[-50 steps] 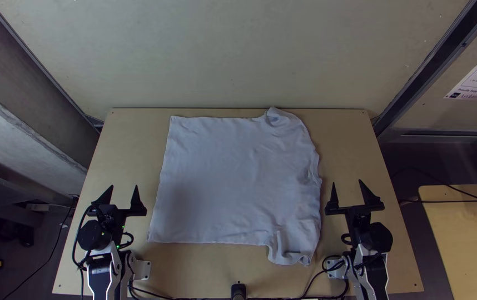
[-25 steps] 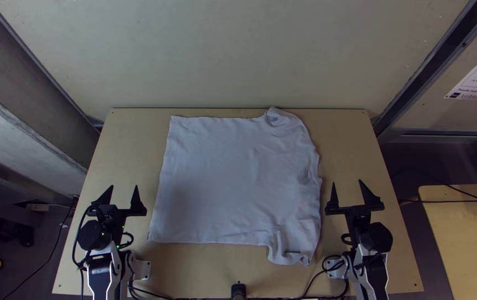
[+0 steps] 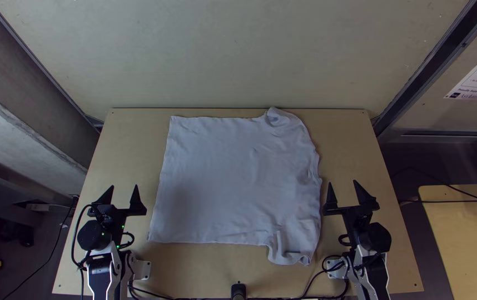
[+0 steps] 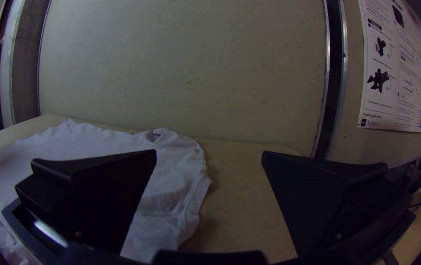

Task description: Fold the t-shirt

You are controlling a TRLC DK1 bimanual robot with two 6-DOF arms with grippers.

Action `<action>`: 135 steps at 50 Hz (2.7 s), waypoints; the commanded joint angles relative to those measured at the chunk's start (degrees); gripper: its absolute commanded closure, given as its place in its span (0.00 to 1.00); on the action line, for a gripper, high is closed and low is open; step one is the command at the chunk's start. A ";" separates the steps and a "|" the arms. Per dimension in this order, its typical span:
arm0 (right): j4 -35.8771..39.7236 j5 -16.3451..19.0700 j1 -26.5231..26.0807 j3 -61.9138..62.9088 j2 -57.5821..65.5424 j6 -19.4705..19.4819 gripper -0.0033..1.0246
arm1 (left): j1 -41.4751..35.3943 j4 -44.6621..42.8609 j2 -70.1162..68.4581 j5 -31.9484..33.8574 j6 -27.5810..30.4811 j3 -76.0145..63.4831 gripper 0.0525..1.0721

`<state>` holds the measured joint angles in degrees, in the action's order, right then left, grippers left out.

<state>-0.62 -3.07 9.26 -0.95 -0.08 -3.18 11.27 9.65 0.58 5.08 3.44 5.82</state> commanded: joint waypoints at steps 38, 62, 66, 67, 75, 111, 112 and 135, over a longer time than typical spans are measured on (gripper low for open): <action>-3.51 -2.82 -0.99 -32.10 24.69 0.02 0.04 | -0.72 -7.36 23.50 0.10 -0.98 27.13 0.04; 8.01 -4.31 -0.82 -59.87 55.45 3.00 0.04 | -6.17 -2.53 48.90 0.10 -1.33 50.07 0.04; 10.47 -4.31 -0.73 -64.09 60.28 3.71 0.04 | -6.87 -1.30 53.03 0.19 -1.33 53.41 0.04; 10.64 -4.31 -0.82 -65.06 61.51 3.80 0.04 | -7.05 -0.95 54.18 0.19 -1.42 54.29 0.04; 10.99 -4.31 -0.56 -70.77 68.63 4.59 0.04 | -7.49 2.39 63.49 0.10 -2.74 61.50 0.05; 21.01 -1.94 -1.87 -86.15 94.30 16.80 0.04 | -12.67 21.29 103.66 -1.39 -11.88 92.79 0.05; 22.07 -1.94 -1.87 -86.68 95.00 16.89 0.04 | -12.76 21.29 104.80 -1.39 -12.14 93.58 0.05; 25.94 -1.32 -2.66 -89.05 101.68 18.39 0.04 | -14.43 24.10 123.87 -7.72 -10.30 107.91 0.12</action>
<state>25.06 -4.51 7.03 -88.29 100.62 13.56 -2.90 32.69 121.45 -1.23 -7.49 110.52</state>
